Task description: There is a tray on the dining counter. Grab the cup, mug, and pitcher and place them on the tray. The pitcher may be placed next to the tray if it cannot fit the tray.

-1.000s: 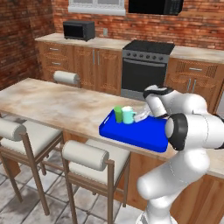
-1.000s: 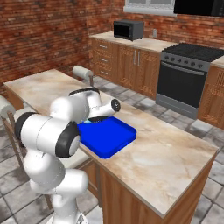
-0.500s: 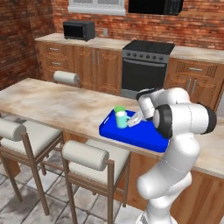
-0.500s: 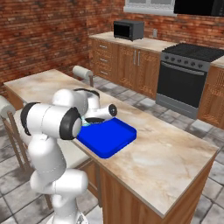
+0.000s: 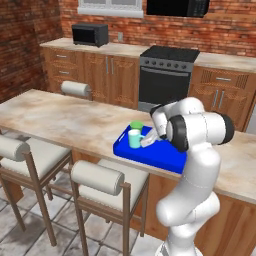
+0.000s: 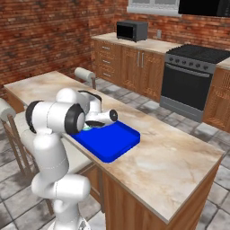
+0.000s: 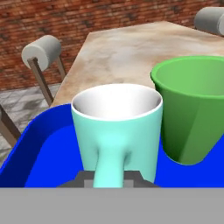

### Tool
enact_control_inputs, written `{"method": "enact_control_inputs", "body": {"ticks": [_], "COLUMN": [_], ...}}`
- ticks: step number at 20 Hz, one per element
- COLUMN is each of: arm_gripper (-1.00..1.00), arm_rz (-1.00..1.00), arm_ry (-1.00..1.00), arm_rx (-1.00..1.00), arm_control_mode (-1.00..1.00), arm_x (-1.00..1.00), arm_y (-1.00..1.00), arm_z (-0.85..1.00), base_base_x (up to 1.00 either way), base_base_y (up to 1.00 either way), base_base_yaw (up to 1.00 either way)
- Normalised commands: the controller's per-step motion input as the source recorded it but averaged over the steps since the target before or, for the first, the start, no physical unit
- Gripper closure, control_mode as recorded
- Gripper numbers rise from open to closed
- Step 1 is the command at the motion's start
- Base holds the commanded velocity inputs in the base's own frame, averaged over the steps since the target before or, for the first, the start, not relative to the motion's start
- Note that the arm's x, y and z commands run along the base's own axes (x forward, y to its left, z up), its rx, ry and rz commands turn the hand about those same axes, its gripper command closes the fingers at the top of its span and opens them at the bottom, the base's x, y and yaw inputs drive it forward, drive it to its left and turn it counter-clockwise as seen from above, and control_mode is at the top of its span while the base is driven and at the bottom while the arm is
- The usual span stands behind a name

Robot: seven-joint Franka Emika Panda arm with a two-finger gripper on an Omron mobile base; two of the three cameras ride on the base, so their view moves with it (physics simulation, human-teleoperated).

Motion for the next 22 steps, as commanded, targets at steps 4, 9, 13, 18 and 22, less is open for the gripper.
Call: {"method": "enact_control_inputs", "body": {"ticks": [4,9,13,18,22], "arm_gripper": [1.00,1.00,1.00,-1.00,-1.00], "arm_rz": [0.00,0.00,0.02,0.02,0.01], "arm_ry": [0.00,0.00,0.01,0.00,0.00], "arm_rx": [0.00,0.00,0.00,0.00,0.00], "arm_control_mode": [-1.00,-1.00,-1.00,-1.00,-1.00], "arm_x": [0.17,0.10,0.00,0.00,0.00], "arm_y": [0.14,0.15,0.09,0.09,0.07], "arm_z": [-0.17,-0.14,-0.10,-0.04,0.00], "base_base_x": [0.00,0.00,0.00,0.00,0.00], "base_base_y": [0.00,0.00,0.00,0.00,0.00], "base_base_yaw": [0.00,0.00,0.00,0.00,0.00]}}
